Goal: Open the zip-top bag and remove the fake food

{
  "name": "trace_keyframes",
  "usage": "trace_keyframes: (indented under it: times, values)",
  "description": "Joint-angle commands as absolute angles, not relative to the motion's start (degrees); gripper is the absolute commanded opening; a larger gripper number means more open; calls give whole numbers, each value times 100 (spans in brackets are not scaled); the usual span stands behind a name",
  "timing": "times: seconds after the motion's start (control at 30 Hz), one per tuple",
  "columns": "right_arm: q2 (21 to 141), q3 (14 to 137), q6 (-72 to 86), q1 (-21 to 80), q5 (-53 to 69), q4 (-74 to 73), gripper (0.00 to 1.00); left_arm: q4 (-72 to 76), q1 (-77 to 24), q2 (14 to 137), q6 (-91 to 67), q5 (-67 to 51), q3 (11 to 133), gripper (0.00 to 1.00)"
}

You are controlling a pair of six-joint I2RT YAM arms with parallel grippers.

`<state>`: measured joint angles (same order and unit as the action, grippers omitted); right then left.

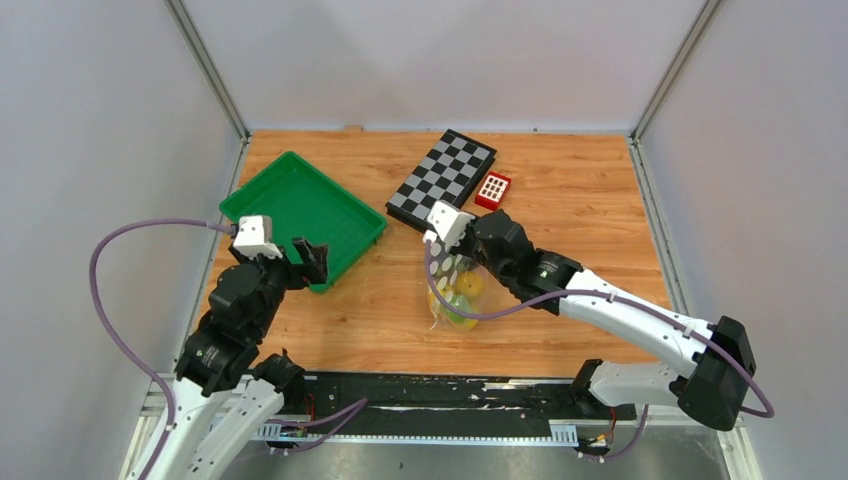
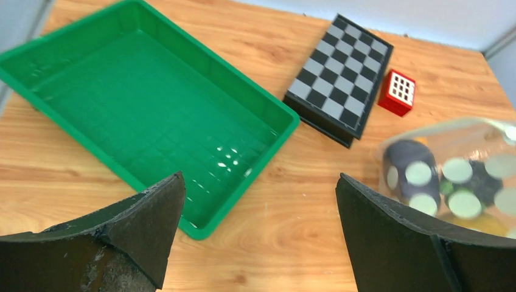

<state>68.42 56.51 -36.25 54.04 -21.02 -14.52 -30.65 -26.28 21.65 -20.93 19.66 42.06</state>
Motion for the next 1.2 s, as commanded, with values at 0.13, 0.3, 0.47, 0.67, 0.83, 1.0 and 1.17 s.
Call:
trace_keyframes:
  times: [0.13, 0.3, 0.47, 0.67, 0.83, 1.0, 1.17]
  values:
    - [6987, 5726, -5256, 5120, -2682, 322, 0, -2679, -2647, 2757, -2894, 884, 4232, 100]
    - [7158, 6056, -5638, 5124, -2173, 291, 0, -2496, -2646, 2815, -3098, 765, 4191, 100]
    - [7396, 6200, -5921, 5381, -2059, 97, 0, -2552, -2652, 2755, -3162, 751, 4113, 100]
    - [7355, 6037, -5228, 6503, -1863, -1037, 3, -2875, -2651, 2659, -3381, 749, 4005, 100]
    - [7228, 5643, -4058, 7229, -1541, -1958, 15, -3219, -2652, 2592, -3672, 460, 3894, 100]
    - [7259, 5133, -2987, 7287, -1114, -2285, 33, -3189, -2650, 2451, -4039, -69, 3427, 100]
    - [7602, 5023, -2136, 7266, -1067, -2466, 49, -2868, -2653, 2464, -4447, -668, 2859, 100]
